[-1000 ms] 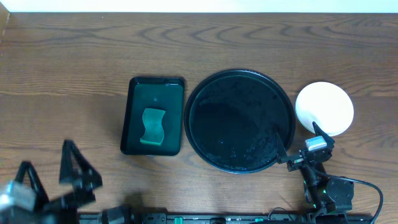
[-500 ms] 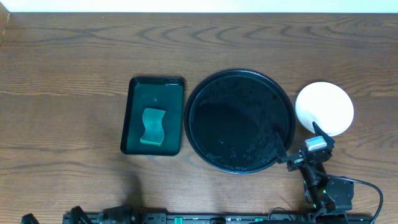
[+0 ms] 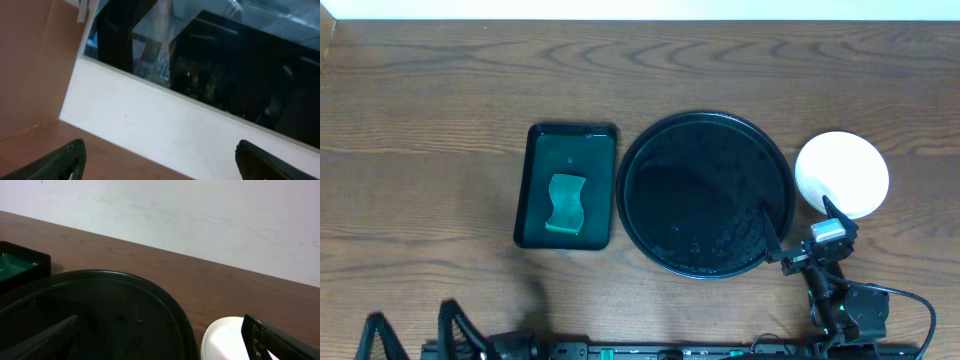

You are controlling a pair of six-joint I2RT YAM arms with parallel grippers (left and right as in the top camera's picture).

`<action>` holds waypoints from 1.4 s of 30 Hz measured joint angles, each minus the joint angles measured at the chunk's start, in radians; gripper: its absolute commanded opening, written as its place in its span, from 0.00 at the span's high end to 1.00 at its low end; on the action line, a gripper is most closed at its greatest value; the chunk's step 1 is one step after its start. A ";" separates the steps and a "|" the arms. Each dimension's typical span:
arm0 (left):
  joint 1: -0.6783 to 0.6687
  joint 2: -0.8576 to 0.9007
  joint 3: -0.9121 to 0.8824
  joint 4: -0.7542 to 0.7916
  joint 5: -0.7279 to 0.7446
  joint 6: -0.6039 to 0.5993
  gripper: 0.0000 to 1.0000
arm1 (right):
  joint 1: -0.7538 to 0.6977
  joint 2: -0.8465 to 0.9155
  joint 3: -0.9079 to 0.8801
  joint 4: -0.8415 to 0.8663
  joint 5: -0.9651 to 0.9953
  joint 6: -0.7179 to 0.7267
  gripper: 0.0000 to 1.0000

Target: Clean dirty plates on tray and stack at the side

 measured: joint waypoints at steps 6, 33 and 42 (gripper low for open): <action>-0.035 0.000 -0.154 0.203 0.000 0.000 0.05 | 0.000 0.000 0.000 0.000 0.000 0.000 0.01; -0.140 0.000 -0.869 0.893 0.000 -0.001 0.05 | 0.000 0.000 0.000 0.000 0.000 0.000 0.01; -0.140 0.000 -1.001 0.941 0.000 -0.001 0.05 | 0.000 0.000 0.000 0.000 0.000 0.000 0.01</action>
